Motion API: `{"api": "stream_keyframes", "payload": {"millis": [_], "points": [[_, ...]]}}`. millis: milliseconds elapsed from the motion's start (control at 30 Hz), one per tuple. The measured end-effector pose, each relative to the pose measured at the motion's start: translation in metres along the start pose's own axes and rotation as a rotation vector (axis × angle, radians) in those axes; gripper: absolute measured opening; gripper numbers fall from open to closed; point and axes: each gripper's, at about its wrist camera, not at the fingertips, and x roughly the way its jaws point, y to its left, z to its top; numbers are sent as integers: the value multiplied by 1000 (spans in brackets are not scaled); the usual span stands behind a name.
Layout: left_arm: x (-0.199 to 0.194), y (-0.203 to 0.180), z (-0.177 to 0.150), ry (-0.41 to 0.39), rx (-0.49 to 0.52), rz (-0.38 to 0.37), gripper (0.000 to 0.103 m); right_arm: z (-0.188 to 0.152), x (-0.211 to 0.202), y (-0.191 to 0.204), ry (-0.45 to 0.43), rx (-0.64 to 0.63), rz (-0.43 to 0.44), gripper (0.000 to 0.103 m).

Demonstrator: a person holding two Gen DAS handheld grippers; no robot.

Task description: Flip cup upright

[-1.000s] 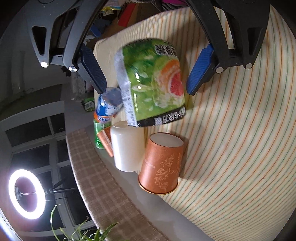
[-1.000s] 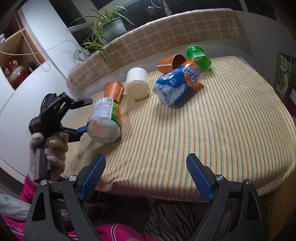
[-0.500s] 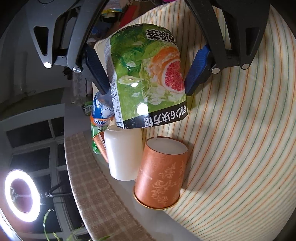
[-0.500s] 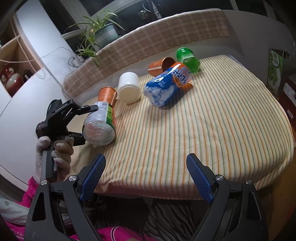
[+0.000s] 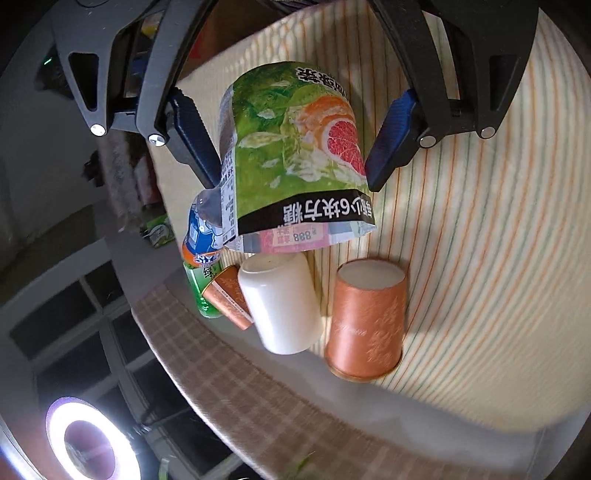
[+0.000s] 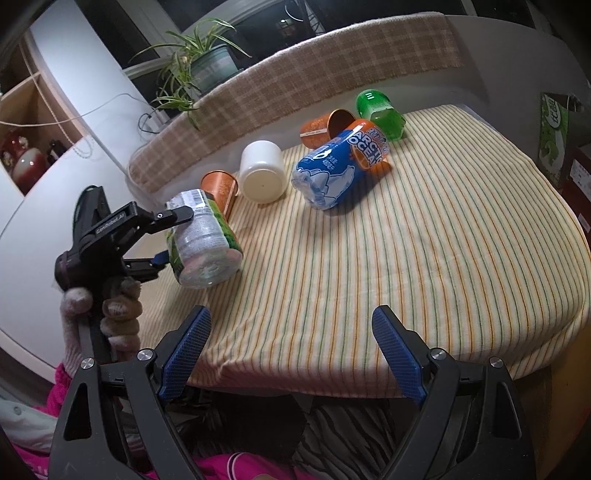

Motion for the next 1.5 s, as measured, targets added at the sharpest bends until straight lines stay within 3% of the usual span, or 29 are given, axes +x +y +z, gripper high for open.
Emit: {"api": "stream_keyframes", "payload": {"millis": [433,767,1133,1500], "points": [[3,-49,-9,-127,300,157,82,0,-2,-6,-12,18,-17,89],[17,-69,-18,-193,464,257,82,-2,-4,-11,-15,33,-32,89],[20,-68,-26,-170,486,265,82,-1,-1,-7,-12,31,-31,89],[13,-66,-32,-121,452,219,82,0,0,-5,-10,24,-31,89]]}}
